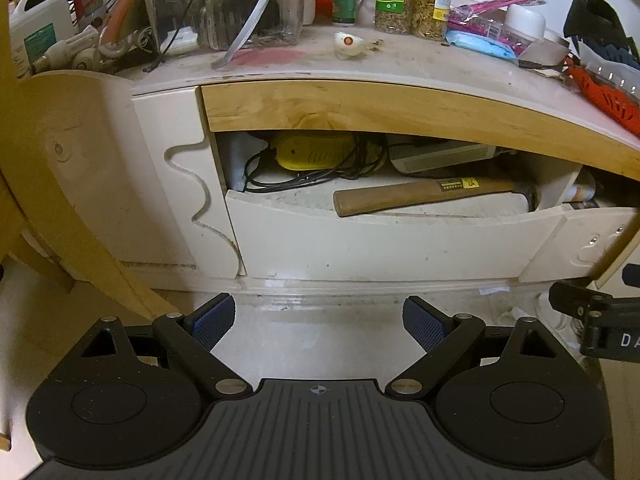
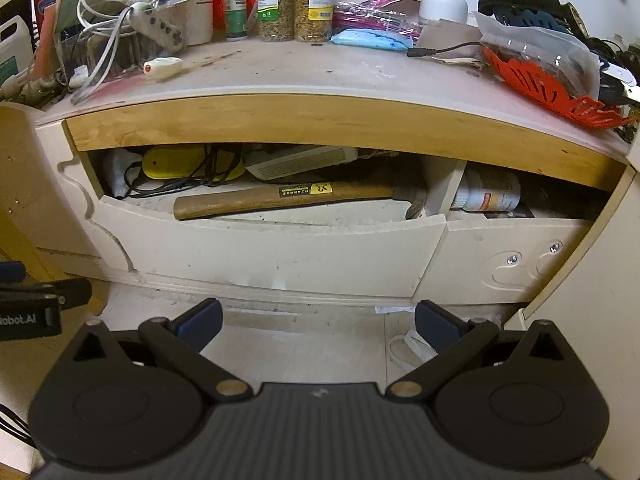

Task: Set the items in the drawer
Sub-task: 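Move the left tool toward the white cabinet drawer front, then lower the left tool to the white drawer's front edge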

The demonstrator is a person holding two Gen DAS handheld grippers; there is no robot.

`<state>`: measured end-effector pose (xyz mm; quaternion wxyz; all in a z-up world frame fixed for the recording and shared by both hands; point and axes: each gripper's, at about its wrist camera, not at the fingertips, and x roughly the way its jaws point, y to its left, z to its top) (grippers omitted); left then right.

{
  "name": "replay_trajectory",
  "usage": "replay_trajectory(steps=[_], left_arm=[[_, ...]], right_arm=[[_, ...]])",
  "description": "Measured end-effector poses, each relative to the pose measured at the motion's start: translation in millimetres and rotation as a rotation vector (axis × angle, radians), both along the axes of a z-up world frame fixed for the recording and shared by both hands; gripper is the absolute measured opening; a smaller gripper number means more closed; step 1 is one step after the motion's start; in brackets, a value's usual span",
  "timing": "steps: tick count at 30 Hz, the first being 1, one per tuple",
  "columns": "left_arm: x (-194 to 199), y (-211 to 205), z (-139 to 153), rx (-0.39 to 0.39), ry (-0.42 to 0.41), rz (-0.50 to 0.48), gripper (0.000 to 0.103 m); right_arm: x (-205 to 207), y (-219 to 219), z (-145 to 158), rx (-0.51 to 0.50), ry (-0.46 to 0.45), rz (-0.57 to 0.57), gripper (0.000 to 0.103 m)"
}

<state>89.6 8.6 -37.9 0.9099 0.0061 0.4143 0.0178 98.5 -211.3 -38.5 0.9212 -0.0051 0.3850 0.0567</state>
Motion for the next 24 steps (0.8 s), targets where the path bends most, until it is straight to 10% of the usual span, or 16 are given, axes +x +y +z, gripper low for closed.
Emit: replay_trajectory(steps=[24], left_arm=[[63.4, 4.9, -40.6, 0.051, -0.033, -0.025, 0.093]], right_arm=[[67.2, 7.5, -45.0, -0.018, 0.017, -0.006, 0.103]])
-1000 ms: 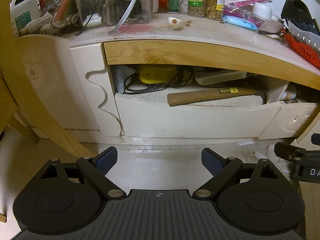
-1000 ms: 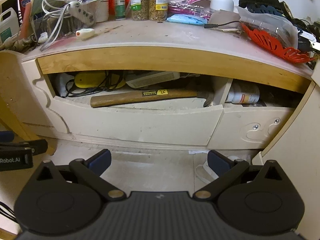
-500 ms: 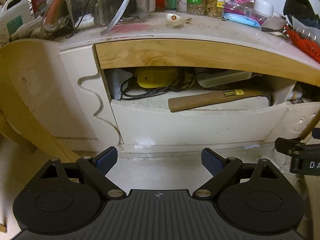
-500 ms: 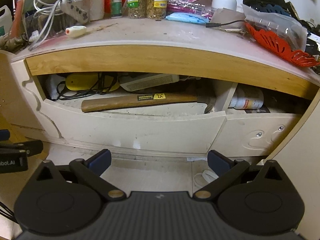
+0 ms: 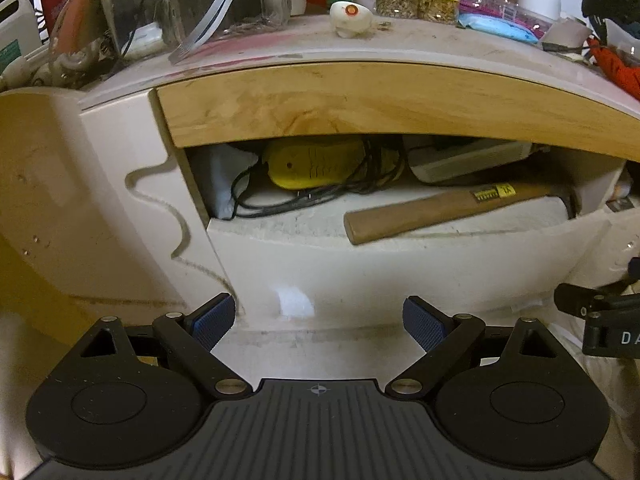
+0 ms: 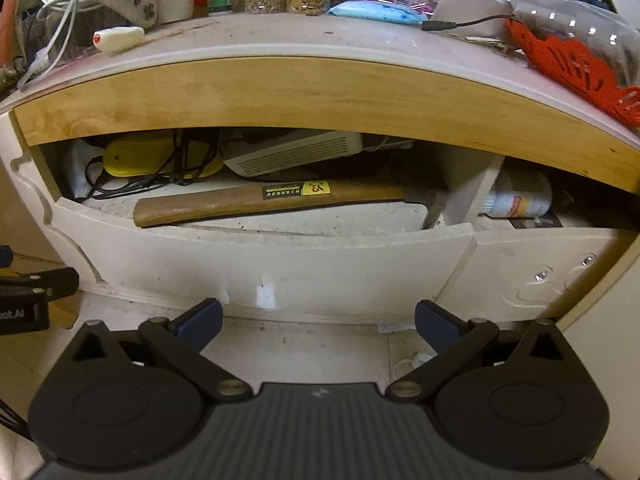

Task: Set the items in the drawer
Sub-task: 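Lower the left tool to the white drawer's front edge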

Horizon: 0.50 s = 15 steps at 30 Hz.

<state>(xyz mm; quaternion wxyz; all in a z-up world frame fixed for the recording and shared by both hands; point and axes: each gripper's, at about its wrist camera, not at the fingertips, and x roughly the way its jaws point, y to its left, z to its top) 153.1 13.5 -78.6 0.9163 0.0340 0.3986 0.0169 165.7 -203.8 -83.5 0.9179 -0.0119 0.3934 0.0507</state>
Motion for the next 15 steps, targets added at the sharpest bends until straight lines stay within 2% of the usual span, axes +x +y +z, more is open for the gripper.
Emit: replay_trajectory(steps=[15], left_arm=[[34.6, 14.4, -38.6, -0.062, -0.001, 0.004, 0.093]], right_arm=[[34.1, -3.0, -30.2, -0.008, -0.032, -0.004, 0.103]])
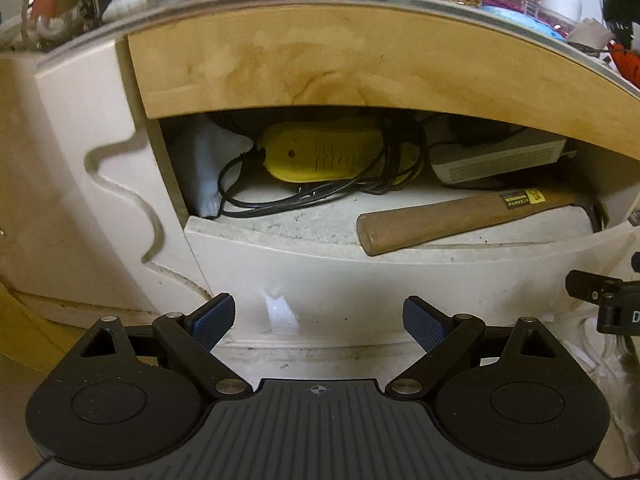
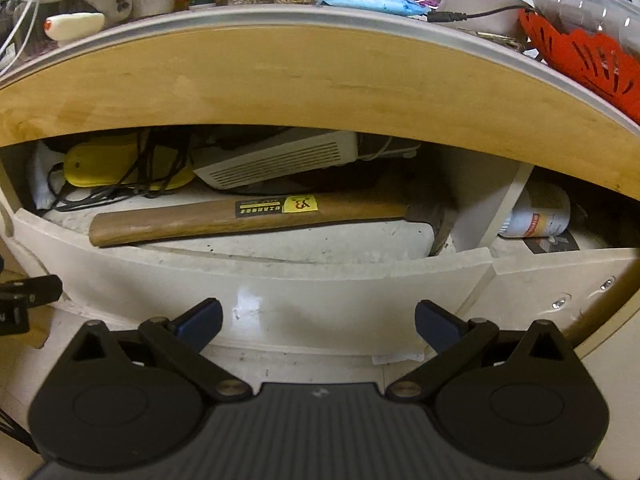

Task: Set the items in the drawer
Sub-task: 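Lower the left tool to the white drawer's front edge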

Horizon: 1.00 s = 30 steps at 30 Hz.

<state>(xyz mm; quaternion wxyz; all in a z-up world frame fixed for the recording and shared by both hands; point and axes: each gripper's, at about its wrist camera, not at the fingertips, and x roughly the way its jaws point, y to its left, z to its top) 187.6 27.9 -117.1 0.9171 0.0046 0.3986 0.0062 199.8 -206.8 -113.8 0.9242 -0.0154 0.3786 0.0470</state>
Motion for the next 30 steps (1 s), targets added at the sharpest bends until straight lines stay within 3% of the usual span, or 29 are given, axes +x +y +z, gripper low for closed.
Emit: replay_trajectory(steps=[26, 30], left_arm=[[31.9, -3.2, -22.4, -0.019, 0.025, 0.013, 0.093], [31.1, -2.8, -23.8, 0.014, 0.024, 0.003, 0.093]], right_arm=[[34.4, 1.4, -30.0, -0.017, 0.011, -0.011, 0.103], [31.5, 6.3, -32.2, -0.109, -0.017, 0.046, 0.103]])
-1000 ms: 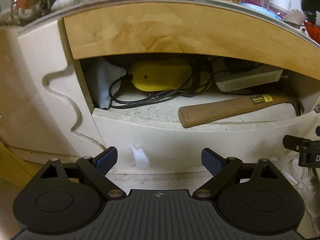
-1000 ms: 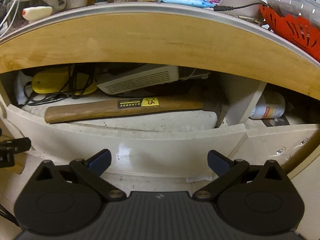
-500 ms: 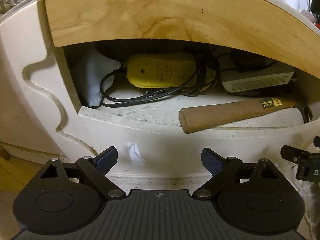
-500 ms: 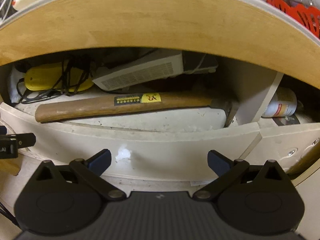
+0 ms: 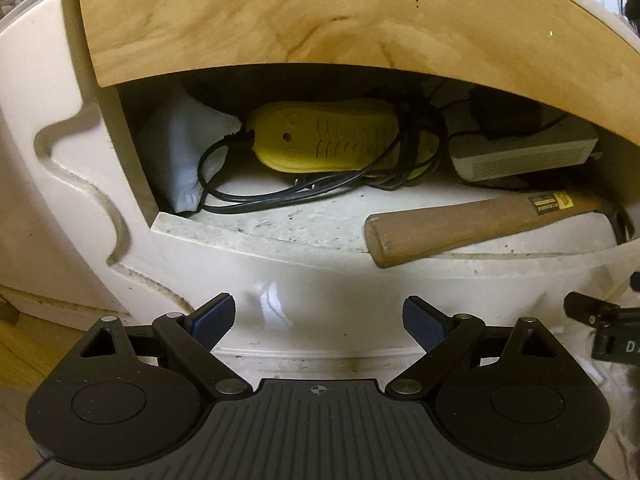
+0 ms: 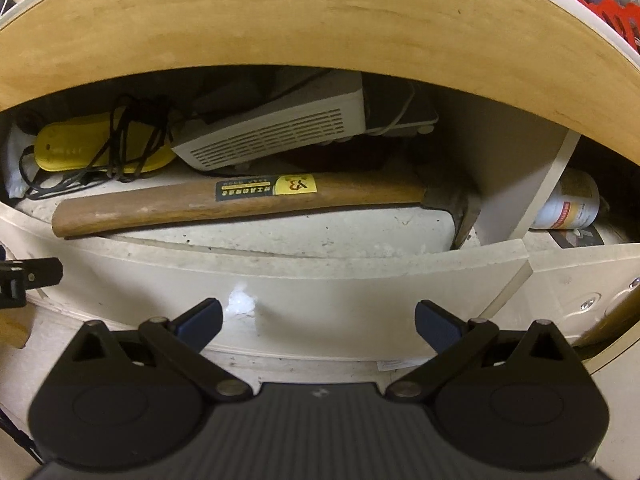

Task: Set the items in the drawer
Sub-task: 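Lower the left tool to the white drawer's front edge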

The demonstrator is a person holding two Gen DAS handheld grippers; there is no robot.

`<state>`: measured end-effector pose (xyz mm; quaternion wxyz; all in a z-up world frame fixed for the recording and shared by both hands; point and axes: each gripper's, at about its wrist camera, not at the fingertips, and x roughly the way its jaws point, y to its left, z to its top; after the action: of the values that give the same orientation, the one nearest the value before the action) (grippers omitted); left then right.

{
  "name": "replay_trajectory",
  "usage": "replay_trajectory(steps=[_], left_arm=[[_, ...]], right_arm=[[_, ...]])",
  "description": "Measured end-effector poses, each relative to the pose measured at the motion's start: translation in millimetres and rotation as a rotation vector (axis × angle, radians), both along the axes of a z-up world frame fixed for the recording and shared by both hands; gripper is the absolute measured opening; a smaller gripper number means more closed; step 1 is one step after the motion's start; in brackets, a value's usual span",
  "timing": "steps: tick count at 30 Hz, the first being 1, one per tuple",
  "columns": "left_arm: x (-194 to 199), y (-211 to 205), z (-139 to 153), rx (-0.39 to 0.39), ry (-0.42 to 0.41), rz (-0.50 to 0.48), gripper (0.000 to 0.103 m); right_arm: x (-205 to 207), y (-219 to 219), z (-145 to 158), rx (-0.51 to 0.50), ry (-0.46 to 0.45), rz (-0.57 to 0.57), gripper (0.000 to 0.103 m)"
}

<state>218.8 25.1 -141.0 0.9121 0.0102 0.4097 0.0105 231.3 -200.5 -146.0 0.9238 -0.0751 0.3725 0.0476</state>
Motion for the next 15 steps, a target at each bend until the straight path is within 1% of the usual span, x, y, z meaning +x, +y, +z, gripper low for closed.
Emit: replay_trajectory(steps=[3, 8, 11, 14, 15], left_arm=[[-1.9, -4.5, 0.4, 0.085, -0.008, -0.046, 0.093], [-4.9, -15.3, -2.4, 0.244, -0.017, -0.17, 0.093], [-6.4, -23.3, -7.3, 0.362, -0.024, -0.267, 0.093], [-8.5, -30.3, -13.1, 0.487, -0.04, -0.361, 0.093], [-9.3, -32.2, -14.6, 0.521, -0.046, -0.385, 0.093]], right_arm=[[-2.2, 3.6, -1.7, -0.069, -0.02, 0.044, 0.103], [-5.9, 9.7, -4.5, -0.185, -0.053, 0.118, 0.103], [-12.9, 18.4, -13.0, -0.345, -0.094, 0.236, 0.103], [-18.3, 23.4, -23.6, -0.478, -0.118, 0.34, 0.103], [-18.3, 24.2, -25.7, -0.509, -0.12, 0.366, 0.103]])
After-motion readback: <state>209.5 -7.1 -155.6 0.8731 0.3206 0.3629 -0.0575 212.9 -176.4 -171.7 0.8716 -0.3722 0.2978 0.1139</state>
